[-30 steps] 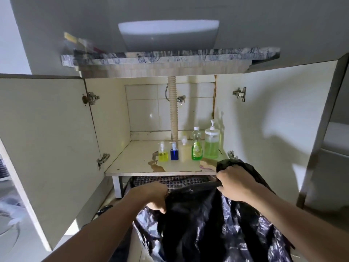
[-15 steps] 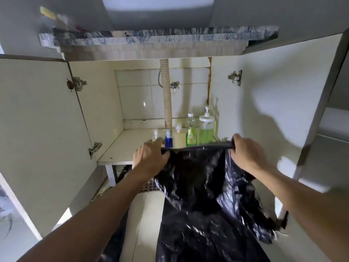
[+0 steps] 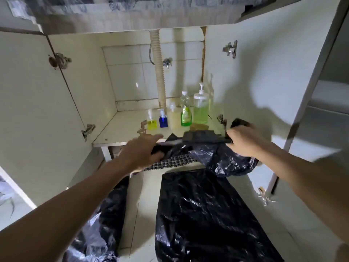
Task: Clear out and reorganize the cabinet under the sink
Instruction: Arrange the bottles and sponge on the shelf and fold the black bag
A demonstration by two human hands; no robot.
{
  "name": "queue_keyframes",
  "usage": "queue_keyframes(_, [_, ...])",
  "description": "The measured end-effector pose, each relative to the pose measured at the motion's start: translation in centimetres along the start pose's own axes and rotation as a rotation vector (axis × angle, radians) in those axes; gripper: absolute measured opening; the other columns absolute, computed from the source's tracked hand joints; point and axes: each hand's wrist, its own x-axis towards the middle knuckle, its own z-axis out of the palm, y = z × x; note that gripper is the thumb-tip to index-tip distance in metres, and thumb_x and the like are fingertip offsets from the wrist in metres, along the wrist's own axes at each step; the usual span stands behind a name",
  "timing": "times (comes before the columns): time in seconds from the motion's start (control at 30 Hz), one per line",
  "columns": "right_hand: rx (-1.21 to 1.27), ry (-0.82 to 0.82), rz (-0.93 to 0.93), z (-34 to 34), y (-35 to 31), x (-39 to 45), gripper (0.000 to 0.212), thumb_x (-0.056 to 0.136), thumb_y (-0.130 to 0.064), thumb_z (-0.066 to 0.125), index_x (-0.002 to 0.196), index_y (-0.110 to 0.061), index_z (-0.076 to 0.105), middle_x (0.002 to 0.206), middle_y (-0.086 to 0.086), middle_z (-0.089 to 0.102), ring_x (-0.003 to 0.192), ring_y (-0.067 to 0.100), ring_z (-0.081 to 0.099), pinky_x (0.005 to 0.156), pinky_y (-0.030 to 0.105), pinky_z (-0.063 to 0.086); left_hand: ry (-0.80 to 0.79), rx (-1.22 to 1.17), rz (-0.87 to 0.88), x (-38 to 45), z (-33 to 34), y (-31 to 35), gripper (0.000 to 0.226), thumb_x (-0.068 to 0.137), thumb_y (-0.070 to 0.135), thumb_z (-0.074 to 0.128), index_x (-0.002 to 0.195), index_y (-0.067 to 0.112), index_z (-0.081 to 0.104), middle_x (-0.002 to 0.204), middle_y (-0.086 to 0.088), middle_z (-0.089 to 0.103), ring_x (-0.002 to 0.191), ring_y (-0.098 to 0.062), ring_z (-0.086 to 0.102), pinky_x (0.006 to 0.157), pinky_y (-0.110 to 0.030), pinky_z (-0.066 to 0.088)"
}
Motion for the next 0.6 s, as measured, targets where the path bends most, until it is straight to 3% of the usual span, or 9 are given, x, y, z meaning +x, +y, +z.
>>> queue_keyframes(0.1, [-0.037, -0.456, -0.006, 2.8, -0.8, -1.6, 0.015, 0.088, -0.007, 0.049, 0.097, -0.008, 0.060, 0.077, 0.002, 0.055, 0.070, 0.021, 0.060, 0.063, 0.031, 0.049, -0.487, 0.055, 0.067, -1.5, 4.1, 0.3, 0.047, 0.088, 0.034, 0.063, 0.130, 0.021, 0.048, 0.115, -0.006, 0.064, 0.102, -0.024, 0.061, 0.087, -0.033, 0.050])
queue_keyframes(0.2, [-0.051, -0.604, -0.009, 6.2, -1.8, -3.4, 0.021, 0.085, 0.004, 0.041, 0.094, -0.006, 0.057, 0.070, 0.001, 0.045, 0.056, 0.016, 0.044, 0.050, 0.028, 0.035, -0.815, 0.237, 0.143, -3.1, 7.9, 1.7, 0.043, 0.089, 0.020, 0.059, 0.130, 0.015, 0.048, 0.117, -0.013, 0.061, 0.105, -0.030, 0.058, 0.076, -0.031, 0.043])
queue_keyframes(0.3, [-0.028, -0.673, 0.084, 10.6, -2.9, -6.2, 0.026, 0.086, 0.003, 0.040, 0.102, -0.007, 0.058, 0.075, 0.002, 0.048, 0.061, 0.017, 0.044, 0.056, 0.028, 0.034, -0.867, 0.335, 0.097, -3.1, 11.0, 2.4, 0.036, 0.088, 0.014, 0.055, 0.124, 0.011, 0.053, 0.116, -0.015, 0.061, 0.103, -0.032, 0.060, 0.077, -0.033, 0.046])
queue_keyframes(0.37, [0.031, -0.656, 0.234, 14.1, -3.6, -8.5, 0.029, 0.087, -0.002, 0.041, 0.108, -0.012, 0.058, 0.093, 0.003, 0.059, 0.084, 0.021, 0.057, 0.082, 0.035, 0.041, -0.849, 0.355, -0.001, -3.2, 13.0, 2.9, 0.031, 0.087, 0.013, 0.056, 0.118, 0.008, 0.058, 0.118, -0.014, 0.061, 0.105, -0.031, 0.061, 0.081, -0.034, 0.048])
queue_keyframes(0.43, [0.106, -0.654, 0.392, 16.6, -4.5, -10.5, 0.032, 0.088, -0.008, 0.040, 0.116, -0.016, 0.053, 0.116, 0.005, 0.057, 0.111, 0.026, 0.052, 0.101, 0.045, 0.032, -0.907, 0.341, -0.098, -4.5, 15.7, 3.6, 0.033, 0.087, 0.014, 0.059, 0.120, 0.008, 0.060, 0.124, -0.012, 0.060, 0.112, -0.032, 0.060, 0.089, -0.037, 0.048])
queue_keyframes(0.6, [0.075, -0.941, 0.434, 19.1, -5.2, -12.9, 0.057, 0.086, -0.015, 0.052, 0.139, -0.014, 0.030, 0.142, 0.010, 0.033, 0.131, 0.033, 0.034, 0.105, 0.051, 0.032, -0.989, 0.309, -0.190, -9.0, 21.6, 6.3, 0.036, 0.085, 0.014, 0.060, 0.121, 0.011, 0.061, 0.124, -0.006, 0.062, 0.110, -0.027, 0.062, 0.092, -0.040, 0.052])
